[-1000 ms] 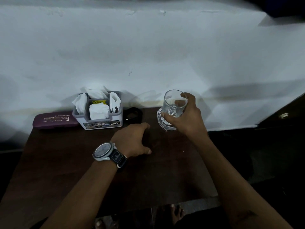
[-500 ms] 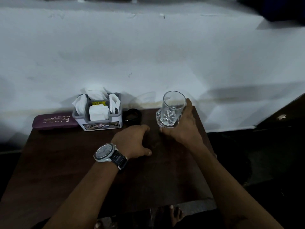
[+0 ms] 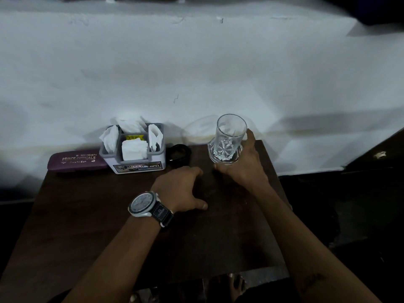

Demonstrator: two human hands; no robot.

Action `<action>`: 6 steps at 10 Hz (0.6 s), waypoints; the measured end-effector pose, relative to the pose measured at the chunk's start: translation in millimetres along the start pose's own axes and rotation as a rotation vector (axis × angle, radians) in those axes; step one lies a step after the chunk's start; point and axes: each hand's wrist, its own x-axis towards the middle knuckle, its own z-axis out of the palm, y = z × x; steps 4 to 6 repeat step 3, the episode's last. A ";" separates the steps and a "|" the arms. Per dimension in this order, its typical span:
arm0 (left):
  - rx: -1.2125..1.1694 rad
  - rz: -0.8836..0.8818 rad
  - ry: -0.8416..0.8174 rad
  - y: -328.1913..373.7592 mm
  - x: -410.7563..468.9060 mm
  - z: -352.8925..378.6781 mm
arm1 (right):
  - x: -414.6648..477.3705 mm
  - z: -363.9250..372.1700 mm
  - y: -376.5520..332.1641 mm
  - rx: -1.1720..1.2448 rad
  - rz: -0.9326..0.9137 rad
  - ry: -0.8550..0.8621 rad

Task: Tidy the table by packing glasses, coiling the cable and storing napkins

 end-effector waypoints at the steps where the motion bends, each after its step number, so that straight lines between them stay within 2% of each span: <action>1: -0.014 0.003 0.007 -1.8 -1.6 -1.9 | -3.2 0.7 1.1 -0.033 0.012 0.006; 6: -0.091 -0.007 0.061 -2.7 -11.2 -1.9 | -15.3 -3.8 -8.8 -0.034 0.020 0.039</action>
